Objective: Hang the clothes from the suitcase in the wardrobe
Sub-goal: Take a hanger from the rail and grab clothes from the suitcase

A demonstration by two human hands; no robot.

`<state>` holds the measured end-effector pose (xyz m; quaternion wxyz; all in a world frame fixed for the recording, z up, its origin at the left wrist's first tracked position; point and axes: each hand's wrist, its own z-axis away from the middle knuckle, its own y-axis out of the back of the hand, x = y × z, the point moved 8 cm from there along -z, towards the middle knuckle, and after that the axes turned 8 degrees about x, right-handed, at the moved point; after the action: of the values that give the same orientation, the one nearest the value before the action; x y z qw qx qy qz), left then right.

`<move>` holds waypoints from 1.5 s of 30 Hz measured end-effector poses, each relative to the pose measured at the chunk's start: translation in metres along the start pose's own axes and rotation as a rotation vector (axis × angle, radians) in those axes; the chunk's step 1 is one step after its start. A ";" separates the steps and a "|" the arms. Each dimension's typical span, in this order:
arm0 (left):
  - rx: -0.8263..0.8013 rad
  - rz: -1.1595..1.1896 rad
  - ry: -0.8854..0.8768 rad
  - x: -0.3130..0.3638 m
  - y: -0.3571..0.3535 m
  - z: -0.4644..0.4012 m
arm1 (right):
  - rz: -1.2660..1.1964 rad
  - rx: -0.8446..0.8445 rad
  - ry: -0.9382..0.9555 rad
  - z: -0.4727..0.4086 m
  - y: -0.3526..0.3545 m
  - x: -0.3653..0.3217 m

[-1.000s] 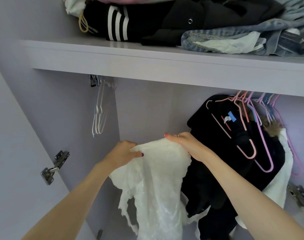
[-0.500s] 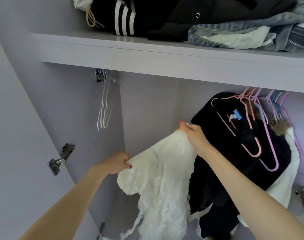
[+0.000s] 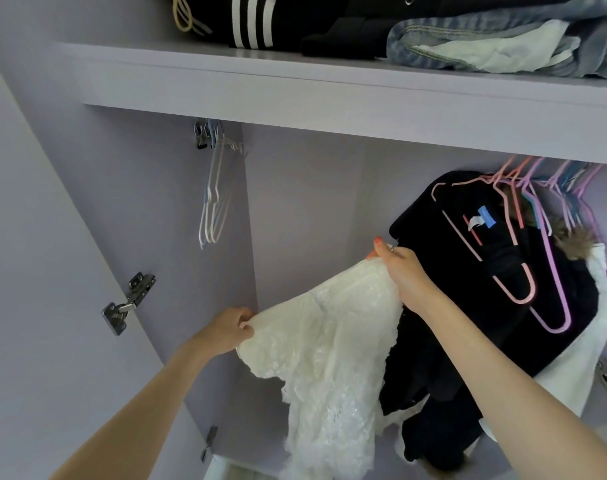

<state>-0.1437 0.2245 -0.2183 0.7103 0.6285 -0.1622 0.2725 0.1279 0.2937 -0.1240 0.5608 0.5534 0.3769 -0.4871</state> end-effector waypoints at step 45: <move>-0.060 1.412 0.733 -0.030 -0.027 0.032 | -0.222 -0.400 -0.400 0.028 -0.083 0.043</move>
<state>-0.1483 0.1860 -0.2526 0.3946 0.2281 -0.2855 0.8431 0.0549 0.2678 -0.1836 0.6651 0.2803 0.4055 -0.5609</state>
